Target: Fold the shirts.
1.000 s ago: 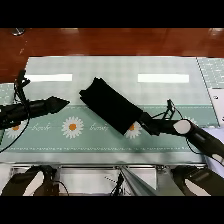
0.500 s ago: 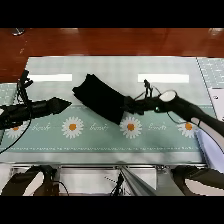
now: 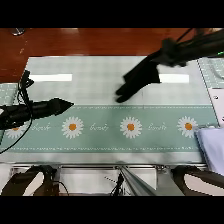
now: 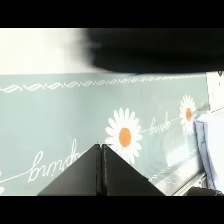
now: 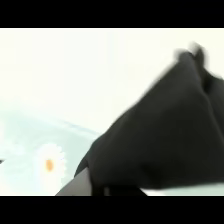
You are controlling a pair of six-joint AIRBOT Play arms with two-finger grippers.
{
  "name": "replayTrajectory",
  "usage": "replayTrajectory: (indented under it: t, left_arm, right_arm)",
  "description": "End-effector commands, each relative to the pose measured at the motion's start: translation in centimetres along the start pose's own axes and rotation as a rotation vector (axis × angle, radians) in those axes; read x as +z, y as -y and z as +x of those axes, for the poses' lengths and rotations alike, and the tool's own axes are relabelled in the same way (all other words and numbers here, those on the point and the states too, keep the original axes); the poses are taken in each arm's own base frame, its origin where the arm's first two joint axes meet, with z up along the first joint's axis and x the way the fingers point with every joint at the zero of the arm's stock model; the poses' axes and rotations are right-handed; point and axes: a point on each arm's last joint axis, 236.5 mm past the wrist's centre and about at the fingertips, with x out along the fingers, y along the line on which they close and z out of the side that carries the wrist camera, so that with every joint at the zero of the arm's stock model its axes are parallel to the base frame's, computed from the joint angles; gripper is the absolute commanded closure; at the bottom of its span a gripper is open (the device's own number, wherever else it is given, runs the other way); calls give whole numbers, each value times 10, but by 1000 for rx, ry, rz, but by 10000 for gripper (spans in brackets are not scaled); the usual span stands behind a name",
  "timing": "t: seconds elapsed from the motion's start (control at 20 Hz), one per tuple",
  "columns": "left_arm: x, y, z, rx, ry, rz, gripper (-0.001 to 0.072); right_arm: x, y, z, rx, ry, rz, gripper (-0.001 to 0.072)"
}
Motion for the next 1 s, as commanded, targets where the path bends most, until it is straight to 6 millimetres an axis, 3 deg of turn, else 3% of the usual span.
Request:
replayTrajectory:
  t: [0.0, 0.15, 0.3, 0.45, 0.65, 0.8, 0.85, 0.9, 0.95]
  left_arm:
    - [-4, 3, 0, -14, -17, -6, 682]
    - [-5, 4, 0, -15, -19, -6, 682]
    - [-5, 4, 0, -15, -19, -7, 682]
    - [-4, 3, 0, -14, -18, -7, 682]
    - [0, 1, 0, -5, 2, -7, 682]
    - [0, 1, 0, -5, 2, -7, 682]
    - [0, 1, 0, -5, 2, -7, 682]
    - [1, 1, 0, -4, 3, -6, 682]
    - [2, 0, 0, -1, 11, 4, 682]
  right_arm:
    - [-4, 54, -96, -193, 16, 111, 673]
    - [-34, 107, -160, -322, 15, 283, 673]
    - [-65, 160, -227, -549, 122, 446, 673]
    - [-121, 196, -272, -750, 155, 607, 673]
    - [-230, 220, -320, -1058, 141, 901, 672]
    - [-289, 212, -328, -1184, 138, 1050, 671]
    - [-307, 209, -332, -1245, 134, 1101, 598]
    - [-322, 208, -337, -1303, 145, 1176, 317]
    - [-327, 209, -337, -1315, 140, 1197, 87]
